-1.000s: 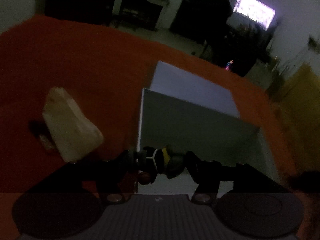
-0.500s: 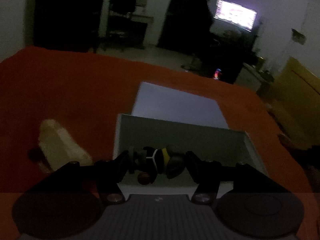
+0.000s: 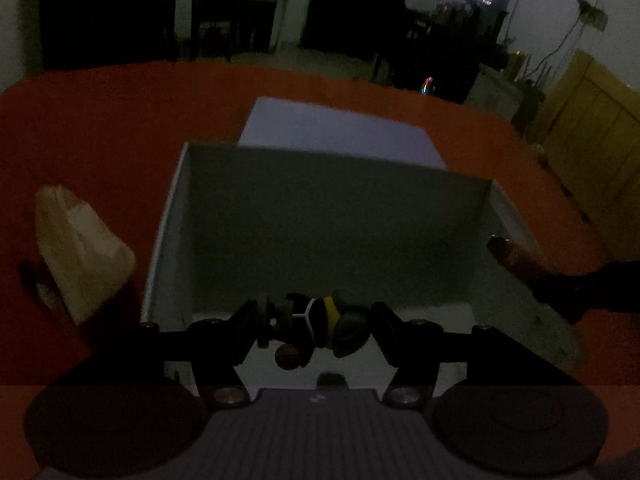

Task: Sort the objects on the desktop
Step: 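Carry the orange bottle into the box with the right tool while the left tool drops the figurine in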

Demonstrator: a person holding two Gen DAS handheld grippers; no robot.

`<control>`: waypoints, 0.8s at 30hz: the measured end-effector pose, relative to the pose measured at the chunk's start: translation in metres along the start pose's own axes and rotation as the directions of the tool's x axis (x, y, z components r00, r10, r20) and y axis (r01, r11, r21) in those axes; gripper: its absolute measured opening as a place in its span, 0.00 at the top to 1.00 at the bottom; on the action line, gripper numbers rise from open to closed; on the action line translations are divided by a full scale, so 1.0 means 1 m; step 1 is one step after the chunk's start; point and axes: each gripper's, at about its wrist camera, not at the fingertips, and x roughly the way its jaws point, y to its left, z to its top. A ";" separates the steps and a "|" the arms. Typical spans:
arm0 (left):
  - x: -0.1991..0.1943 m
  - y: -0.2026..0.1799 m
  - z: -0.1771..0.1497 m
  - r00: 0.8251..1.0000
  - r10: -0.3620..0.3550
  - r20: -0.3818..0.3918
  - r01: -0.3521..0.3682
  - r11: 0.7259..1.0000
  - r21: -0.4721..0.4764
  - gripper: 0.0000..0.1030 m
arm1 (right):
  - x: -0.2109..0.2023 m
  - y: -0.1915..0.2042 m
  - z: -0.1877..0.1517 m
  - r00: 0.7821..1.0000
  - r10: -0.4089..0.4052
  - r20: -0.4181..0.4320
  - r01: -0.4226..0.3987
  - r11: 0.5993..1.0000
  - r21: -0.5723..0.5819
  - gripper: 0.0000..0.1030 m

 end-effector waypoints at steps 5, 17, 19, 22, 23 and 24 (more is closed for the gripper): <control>0.018 -0.006 -0.007 0.998 0.014 -0.059 -0.013 1.000 0.011 0.46 | 0.017 0.011 -0.016 0.998 -0.019 -0.062 0.016 0.999 -0.047 0.73; 0.045 -0.007 -0.021 0.991 0.035 -0.132 -0.037 0.999 -0.011 0.46 | 0.061 0.027 -0.049 0.979 -0.120 -0.167 0.098 0.986 -0.133 0.73; 0.047 -0.007 -0.020 0.990 0.036 -0.134 -0.038 0.999 -0.013 0.46 | 0.066 0.027 -0.057 0.973 -0.133 -0.187 0.107 0.984 -0.141 0.73; 0.050 -0.006 -0.020 0.990 0.040 -0.135 -0.043 0.999 -0.018 0.45 | 0.070 0.031 -0.065 0.969 -0.174 -0.177 0.140 0.972 -0.188 0.73; 0.052 -0.007 -0.021 0.990 0.044 -0.135 -0.046 0.999 -0.016 0.46 | 0.071 0.032 -0.067 0.967 -0.180 -0.178 0.145 0.970 -0.195 0.73; 0.054 -0.007 -0.021 0.990 0.047 -0.135 -0.050 0.999 -0.016 0.45 | 0.073 0.032 -0.068 0.966 -0.181 -0.182 0.145 0.970 -0.195 0.73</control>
